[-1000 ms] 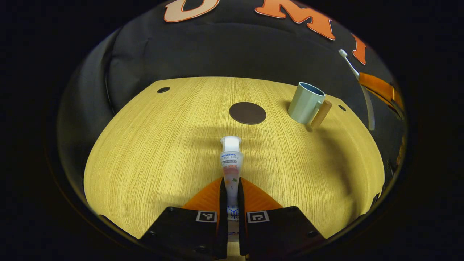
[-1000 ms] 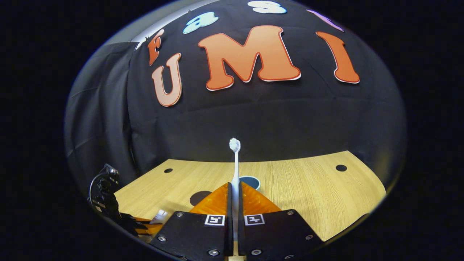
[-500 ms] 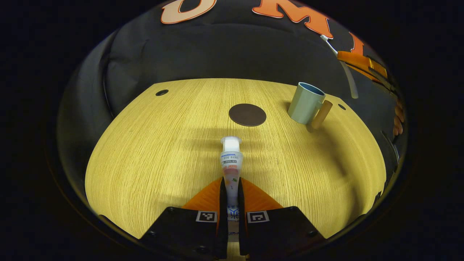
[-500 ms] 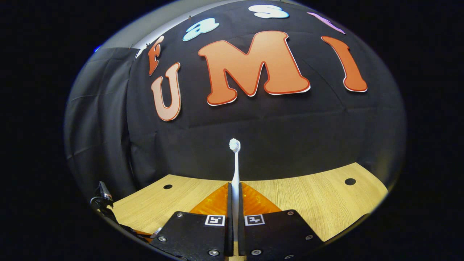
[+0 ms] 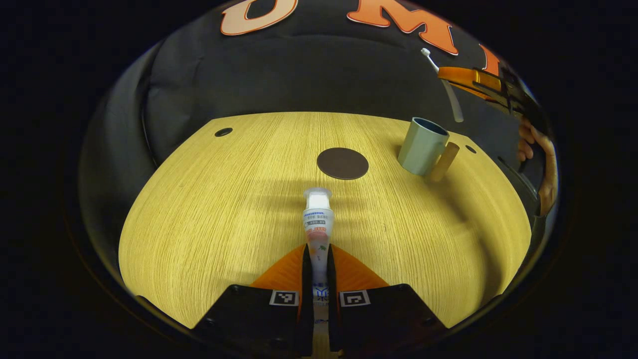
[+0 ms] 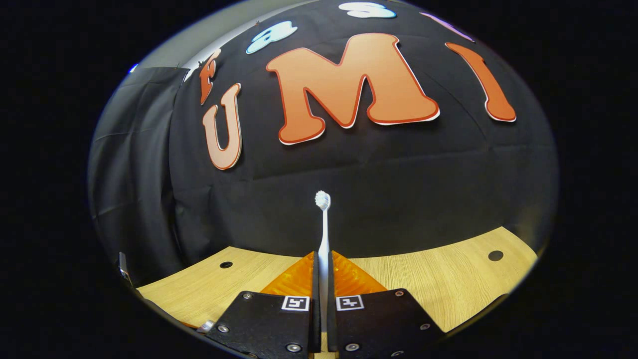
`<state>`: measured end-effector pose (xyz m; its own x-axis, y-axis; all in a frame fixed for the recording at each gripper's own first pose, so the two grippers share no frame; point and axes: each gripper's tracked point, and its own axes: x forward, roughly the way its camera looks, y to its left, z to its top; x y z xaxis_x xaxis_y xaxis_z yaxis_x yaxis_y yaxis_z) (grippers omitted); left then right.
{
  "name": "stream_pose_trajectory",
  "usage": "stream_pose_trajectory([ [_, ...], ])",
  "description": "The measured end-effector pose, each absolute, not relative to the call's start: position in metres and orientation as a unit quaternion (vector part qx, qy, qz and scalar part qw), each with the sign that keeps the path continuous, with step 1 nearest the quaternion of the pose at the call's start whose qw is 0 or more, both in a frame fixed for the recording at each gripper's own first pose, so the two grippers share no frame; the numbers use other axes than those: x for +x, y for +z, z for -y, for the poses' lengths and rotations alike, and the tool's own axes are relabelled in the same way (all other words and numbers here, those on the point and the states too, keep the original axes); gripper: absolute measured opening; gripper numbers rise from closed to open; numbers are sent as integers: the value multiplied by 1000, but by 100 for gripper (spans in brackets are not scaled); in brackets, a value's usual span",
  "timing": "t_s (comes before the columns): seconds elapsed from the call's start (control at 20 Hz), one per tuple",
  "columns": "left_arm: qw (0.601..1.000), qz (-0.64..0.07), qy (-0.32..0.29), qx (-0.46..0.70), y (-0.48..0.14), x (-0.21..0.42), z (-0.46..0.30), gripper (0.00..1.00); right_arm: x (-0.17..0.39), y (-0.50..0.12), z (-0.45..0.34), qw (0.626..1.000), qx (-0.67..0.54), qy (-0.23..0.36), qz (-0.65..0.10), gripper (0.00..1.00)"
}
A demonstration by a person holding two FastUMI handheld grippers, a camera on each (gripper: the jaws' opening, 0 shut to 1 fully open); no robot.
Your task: Put the toothbrush and toothpaste on the desktop into the cup, then pick up the cup and place it on the coaster on the desktop.
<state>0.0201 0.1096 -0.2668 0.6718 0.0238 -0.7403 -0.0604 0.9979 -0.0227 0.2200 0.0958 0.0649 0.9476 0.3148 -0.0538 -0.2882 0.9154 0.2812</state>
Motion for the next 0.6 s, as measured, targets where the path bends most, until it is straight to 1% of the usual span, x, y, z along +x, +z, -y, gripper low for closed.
stream_pose_trajectory([
  [0.2,909,-415,25,-23,-270,18,-110,16,240,57,-102,977,129,162,-47,5],
  [0.45,912,-408,32,-18,-267,15,-119,16,256,43,-105,979,101,170,-47,5],
  [0.6,912,-408,33,-20,-265,13,-120,16,261,26,-106,979,94,172,-61,5],
])
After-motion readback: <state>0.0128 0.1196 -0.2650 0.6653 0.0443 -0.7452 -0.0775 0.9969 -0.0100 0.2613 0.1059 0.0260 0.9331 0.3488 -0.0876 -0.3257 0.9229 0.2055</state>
